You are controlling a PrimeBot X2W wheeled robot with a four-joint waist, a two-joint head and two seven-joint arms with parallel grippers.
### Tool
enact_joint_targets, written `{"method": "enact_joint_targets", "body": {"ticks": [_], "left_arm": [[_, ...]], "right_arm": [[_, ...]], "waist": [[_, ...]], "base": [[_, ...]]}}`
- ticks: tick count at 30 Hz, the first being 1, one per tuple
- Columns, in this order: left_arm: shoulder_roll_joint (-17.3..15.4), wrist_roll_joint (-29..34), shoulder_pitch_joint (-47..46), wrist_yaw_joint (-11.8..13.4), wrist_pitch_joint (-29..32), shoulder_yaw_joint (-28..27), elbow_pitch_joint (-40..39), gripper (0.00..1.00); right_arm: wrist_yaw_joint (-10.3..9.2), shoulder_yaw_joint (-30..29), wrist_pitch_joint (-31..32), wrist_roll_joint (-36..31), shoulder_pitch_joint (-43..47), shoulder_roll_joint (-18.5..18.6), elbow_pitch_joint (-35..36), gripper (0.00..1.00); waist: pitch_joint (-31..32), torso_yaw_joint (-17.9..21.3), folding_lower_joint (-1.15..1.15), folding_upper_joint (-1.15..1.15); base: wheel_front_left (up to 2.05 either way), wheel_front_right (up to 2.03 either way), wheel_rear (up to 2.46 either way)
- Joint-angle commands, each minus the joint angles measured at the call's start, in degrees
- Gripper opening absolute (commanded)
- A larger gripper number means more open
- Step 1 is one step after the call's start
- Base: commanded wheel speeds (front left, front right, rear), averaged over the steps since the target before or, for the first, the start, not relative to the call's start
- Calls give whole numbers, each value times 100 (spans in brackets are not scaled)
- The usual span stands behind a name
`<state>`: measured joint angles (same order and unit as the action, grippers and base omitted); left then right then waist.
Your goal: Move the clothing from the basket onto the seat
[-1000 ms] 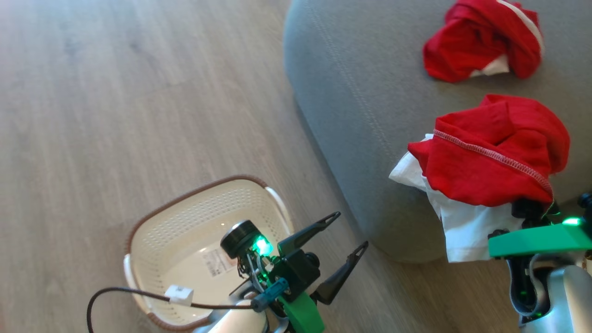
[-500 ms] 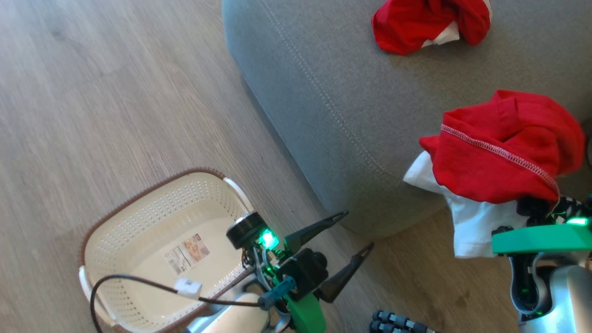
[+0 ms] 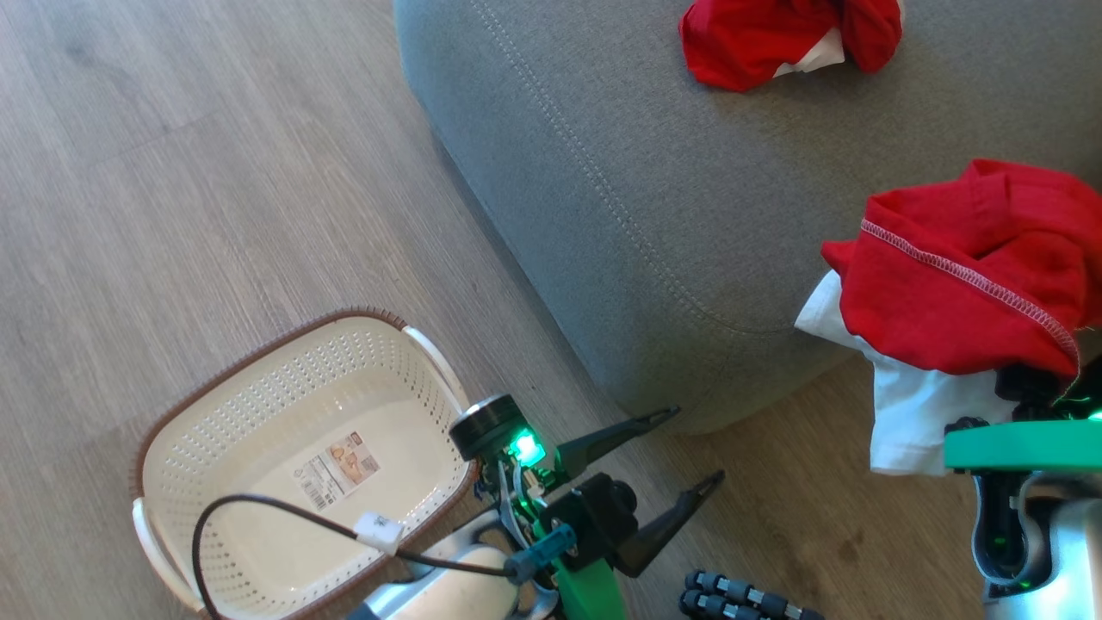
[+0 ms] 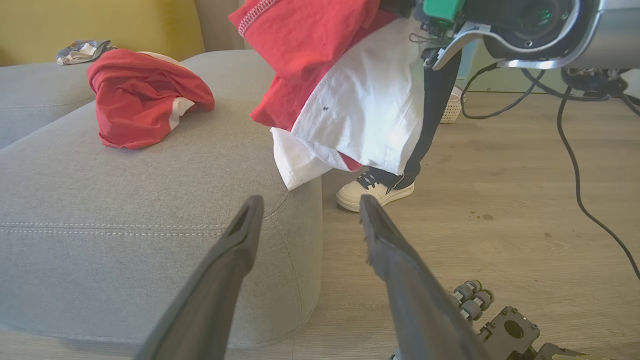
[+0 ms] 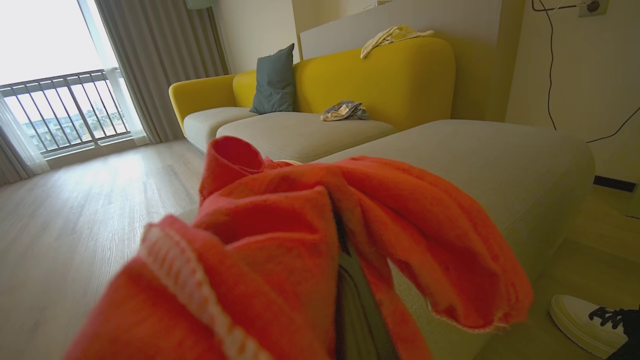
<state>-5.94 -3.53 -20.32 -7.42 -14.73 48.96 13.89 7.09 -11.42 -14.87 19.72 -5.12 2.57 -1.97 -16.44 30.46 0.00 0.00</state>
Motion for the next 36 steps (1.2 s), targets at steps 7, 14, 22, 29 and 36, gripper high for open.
{"method": "enact_joint_targets", "body": {"ticks": [7,14,22,29,36], "left_arm": [[28,-9,-200,-6,-27,-189,-280,100],[78,113,-89,7,-27,-442,-489,100],[37,225,-119,3,-27,-530,-571,100],[-54,287,-255,0,-27,-485,-594,100],[-191,287,-488,-3,-27,-361,-589,100]], "right_arm": [[40,86,-13,23,-74,33,270,0],[40,-89,-13,-97,-362,195,410,0],[40,-354,-13,-47,-1171,889,616,0],[40,-397,-13,86,-2218,1493,682,0],[40,-172,-13,565,-3384,1927,386,0]], "waist": [[12,-24,0,0],[11,-64,0,0],[-253,-93,0,0],[-635,-192,0,0],[-1071,-344,0,0]], "base": [[0,0,0],[0,0,0],[0,0,0],[0,0,0],[0,0,0]]}}
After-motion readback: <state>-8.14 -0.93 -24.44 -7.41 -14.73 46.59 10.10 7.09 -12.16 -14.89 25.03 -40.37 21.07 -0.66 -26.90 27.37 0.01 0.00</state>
